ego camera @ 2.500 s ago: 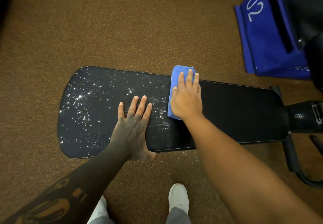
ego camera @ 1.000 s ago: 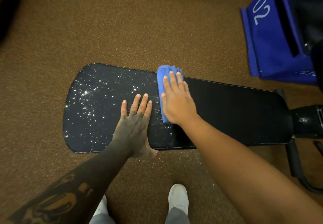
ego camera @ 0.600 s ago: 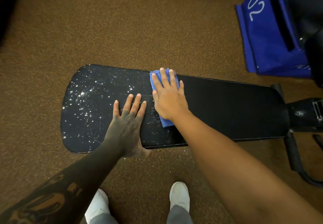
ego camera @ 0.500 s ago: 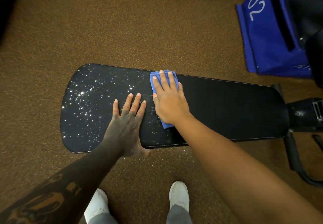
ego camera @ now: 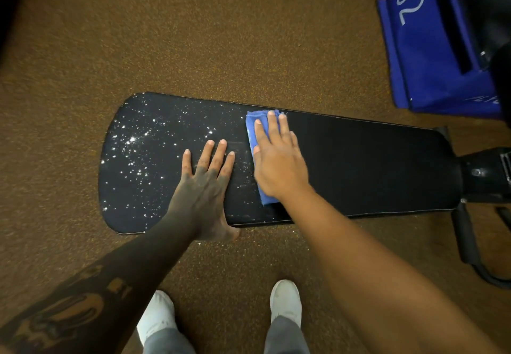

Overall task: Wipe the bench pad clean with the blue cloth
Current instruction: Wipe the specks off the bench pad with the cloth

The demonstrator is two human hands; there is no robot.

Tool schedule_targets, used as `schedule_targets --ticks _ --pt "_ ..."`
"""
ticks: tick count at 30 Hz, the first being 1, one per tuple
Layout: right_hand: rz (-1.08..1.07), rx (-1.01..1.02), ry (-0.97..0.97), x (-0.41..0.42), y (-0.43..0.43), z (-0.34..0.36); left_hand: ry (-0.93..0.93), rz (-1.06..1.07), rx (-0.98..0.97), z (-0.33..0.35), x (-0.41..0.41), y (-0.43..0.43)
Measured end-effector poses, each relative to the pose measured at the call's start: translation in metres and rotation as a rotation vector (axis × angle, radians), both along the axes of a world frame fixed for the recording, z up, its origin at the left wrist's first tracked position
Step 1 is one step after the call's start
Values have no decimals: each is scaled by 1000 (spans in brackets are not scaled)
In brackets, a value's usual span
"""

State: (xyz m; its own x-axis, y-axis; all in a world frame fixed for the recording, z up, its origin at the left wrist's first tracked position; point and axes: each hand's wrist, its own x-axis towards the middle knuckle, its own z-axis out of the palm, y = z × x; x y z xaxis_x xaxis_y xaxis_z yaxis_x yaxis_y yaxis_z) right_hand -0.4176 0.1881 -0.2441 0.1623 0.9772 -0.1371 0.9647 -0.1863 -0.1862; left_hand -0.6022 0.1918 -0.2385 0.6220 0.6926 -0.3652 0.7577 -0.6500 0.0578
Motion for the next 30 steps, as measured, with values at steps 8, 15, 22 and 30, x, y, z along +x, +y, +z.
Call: schedule_targets --ticks 8,15,22,30 --pt "5 -17 5 0 -26 -6 3 -19 -2 4 -4 3" --pt "33 6 14 -42 -53 -3 1 -22 7 2 -7 3" --pt "-226 16 4 -36 -65 -2 15 -35 20 3 -19 9" --pt "-313 21 -30 -14 -89 -11 1 -38 22 1 -28 11"
